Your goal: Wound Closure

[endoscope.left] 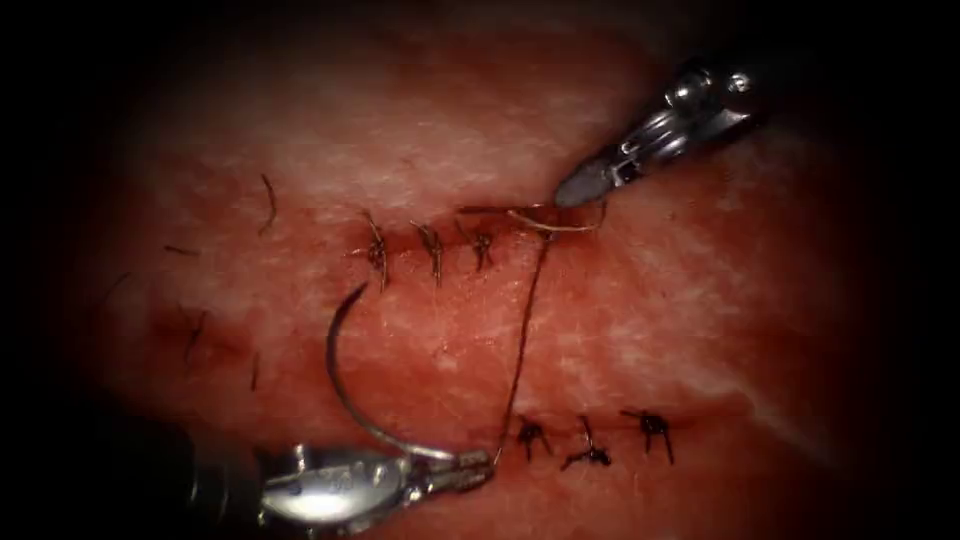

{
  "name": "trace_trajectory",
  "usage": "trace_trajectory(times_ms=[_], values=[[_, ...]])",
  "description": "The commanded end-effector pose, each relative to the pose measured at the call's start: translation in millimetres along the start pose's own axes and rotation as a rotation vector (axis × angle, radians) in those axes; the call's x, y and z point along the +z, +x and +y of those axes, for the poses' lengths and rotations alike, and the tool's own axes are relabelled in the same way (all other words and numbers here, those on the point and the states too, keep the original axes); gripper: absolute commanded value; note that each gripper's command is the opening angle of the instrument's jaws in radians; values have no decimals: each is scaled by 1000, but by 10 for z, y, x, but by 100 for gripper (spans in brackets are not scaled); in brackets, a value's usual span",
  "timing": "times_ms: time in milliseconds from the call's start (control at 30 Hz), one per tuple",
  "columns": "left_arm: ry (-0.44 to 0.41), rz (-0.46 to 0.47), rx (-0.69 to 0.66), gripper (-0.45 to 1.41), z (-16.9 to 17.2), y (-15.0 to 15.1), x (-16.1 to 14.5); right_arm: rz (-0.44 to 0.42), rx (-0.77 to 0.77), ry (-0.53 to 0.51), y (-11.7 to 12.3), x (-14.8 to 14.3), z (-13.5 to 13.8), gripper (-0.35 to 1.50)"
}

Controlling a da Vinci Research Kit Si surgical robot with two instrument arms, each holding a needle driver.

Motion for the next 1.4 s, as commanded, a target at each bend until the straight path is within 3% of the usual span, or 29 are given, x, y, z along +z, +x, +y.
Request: trace_trajectory(times_ms=[33,267,400,533,600,733,900,1000,1167,1300,1400], values=[[-8,-4,-5,-45,7,-9,2,35,-63,-12,6,9,10,-35],[-42,-14,-14,-45,27,-22,-3,148,-691,-109,27,10,34,-35],[-51,-19,-19,-45,37,-27,-4,147,-989,-47,41,7,46,-35],[-56,-20,-22,-45,42,-26,-8,137,-1194,-19,40,4,50,-35],[-58,-21,-26,-45,45,-27,-12,97,-1311,-28,37,4,51,-35],[-62,-22,-34,-45,50,-30,-18,-94,-1545,-35,36,5,49,-35],[-63,-22,-45,-45,66,-35,-19,-238,-1717,-62,42,11,45,-35],[-71,-24,-53,-45,91,-41,-18,-407,-1799,-149,54,25,40,-35],[-86,-28,-64,-45,116,-47,-19,-425,-1789,-195,65,32,40,-35],[-108,-34,-65,-45,137,-56,-17,-524,-1743,-285,74,40,51,-35],[-121,-38,-71,-45,146,-63,-12,-530,-1734,-315,75,43,57,-35]])
